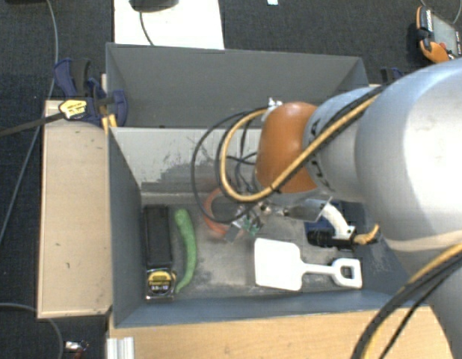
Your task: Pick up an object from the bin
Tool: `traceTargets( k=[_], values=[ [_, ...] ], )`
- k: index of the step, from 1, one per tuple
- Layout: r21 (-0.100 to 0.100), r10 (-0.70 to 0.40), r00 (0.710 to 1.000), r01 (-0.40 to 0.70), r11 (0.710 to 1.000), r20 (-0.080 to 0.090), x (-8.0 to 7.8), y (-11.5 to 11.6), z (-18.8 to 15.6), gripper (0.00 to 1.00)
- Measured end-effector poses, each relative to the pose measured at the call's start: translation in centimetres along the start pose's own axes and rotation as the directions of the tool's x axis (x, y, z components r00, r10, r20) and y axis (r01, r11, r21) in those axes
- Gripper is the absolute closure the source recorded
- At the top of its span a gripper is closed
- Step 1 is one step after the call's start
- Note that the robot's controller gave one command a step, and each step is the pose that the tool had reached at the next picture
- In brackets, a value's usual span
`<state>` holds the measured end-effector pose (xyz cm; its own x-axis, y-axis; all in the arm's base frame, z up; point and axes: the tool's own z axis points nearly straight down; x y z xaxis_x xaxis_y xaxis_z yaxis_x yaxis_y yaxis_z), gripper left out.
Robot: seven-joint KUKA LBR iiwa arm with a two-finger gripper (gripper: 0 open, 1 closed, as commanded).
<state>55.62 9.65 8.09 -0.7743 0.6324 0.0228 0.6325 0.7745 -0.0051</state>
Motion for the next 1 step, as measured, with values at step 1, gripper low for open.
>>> traceTargets(
  k=[1],
  values=[
    [-0.006, 0.002, 1.000, -0.002, 1.000, 0.010, -0.10, 0.05, -0.42, 1.00]
  ],
)
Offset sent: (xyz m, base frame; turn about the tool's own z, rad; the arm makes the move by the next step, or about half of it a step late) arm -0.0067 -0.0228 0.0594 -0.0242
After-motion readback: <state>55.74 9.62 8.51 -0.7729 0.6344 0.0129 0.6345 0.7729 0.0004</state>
